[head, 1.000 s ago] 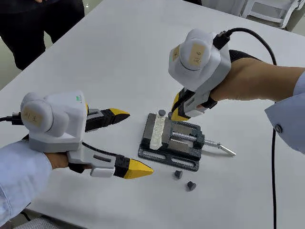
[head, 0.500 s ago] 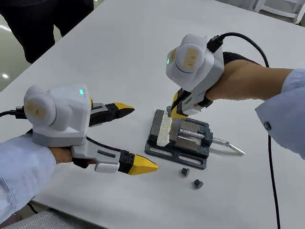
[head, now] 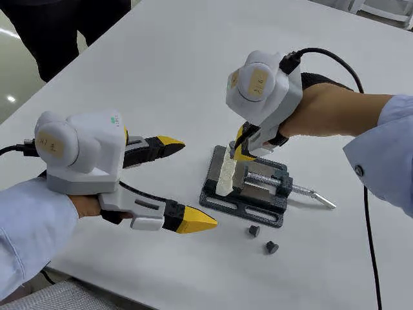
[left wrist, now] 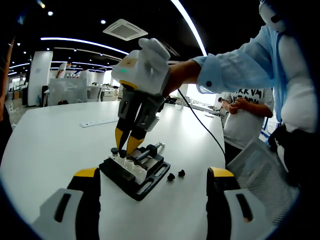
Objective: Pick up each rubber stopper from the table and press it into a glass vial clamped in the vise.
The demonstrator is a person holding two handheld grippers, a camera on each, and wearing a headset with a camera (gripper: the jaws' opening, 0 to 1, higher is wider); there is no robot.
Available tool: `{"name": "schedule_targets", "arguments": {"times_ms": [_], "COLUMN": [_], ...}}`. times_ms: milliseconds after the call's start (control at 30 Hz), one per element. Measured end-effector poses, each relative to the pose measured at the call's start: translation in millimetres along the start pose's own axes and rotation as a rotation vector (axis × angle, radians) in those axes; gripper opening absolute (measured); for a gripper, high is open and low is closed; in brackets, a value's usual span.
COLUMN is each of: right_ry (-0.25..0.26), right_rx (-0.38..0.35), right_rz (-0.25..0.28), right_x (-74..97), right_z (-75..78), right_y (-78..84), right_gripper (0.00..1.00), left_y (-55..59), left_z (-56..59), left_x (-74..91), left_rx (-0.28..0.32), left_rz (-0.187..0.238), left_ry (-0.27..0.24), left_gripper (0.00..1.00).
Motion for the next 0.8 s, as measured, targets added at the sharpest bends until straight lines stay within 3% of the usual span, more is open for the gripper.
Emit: {"name": "schedule_targets", "arguments": {"times_ms": [800], "right_ry": [-0.002], "right_rx": [0.014], "right_rz": [-0.011], "right_x": [-1.9], "right_z": [-0.7], "right_y": [-2.8], "right_gripper": [0.06], "left_y": [-0.1], "left_z": [0.2], "left_x": [0.4], "left_rx": [0.005], "left_rz": [0.008], "left_ry": [0.000], "left_gripper": [0.84]}}
Point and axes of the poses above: the centre of the closed fingertips' face, and the gripper's own axes: x roughly backward along the fingers, z roughly to its right, y roughly out of its underside, the point moved 4 cm from there along x, roughly backward along the fingers, and after that the axes turned 8 degrees about -x, right-handed, at the moved point
